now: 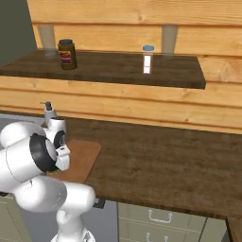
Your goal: Pick up the sponge from the counter and clean the cutting board by briefly scrubbing or pressing down on the cutting board. Once finished, release the sponge.
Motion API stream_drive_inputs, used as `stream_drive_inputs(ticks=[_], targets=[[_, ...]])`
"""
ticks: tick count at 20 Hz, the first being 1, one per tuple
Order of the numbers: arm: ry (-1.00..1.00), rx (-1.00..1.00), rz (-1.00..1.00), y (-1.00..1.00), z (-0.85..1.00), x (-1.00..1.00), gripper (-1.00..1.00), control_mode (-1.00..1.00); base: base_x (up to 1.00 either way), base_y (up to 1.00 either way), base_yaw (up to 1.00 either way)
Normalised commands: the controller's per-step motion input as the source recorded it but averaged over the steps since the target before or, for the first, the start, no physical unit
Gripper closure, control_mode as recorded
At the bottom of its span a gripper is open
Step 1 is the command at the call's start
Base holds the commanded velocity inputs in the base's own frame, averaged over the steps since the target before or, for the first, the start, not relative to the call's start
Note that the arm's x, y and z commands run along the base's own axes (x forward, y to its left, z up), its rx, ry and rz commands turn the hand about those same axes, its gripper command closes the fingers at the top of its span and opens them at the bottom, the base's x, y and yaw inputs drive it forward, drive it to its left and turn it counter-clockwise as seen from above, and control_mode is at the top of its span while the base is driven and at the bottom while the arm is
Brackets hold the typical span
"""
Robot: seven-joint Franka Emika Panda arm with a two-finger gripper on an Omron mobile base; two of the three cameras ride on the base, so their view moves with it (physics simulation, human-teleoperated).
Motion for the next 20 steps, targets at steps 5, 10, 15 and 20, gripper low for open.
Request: stream_drive_inputs(ticks=[5, 10, 15, 20], targets=[[-0.08, 0.00, -0.32, -0.14, -0.04, 0.71, 1.00, -1.00, 0.00, 0.00, 0.00], [-0.11, 0.00, -0.31, -0.19, -0.01, 0.74, 1.00, -1.00, 0.00, 0.00, 0.00], [-0.13, 0.00, -0.35, -0.10, -0.15, 0.87, 1.00, -1.00, 0.00, 0.00, 0.00], [-0.11, 0.00, -0.37, -0.12, -0.13, 0.91, 1.00, -1.00, 0.00, 0.00, 0.00]])
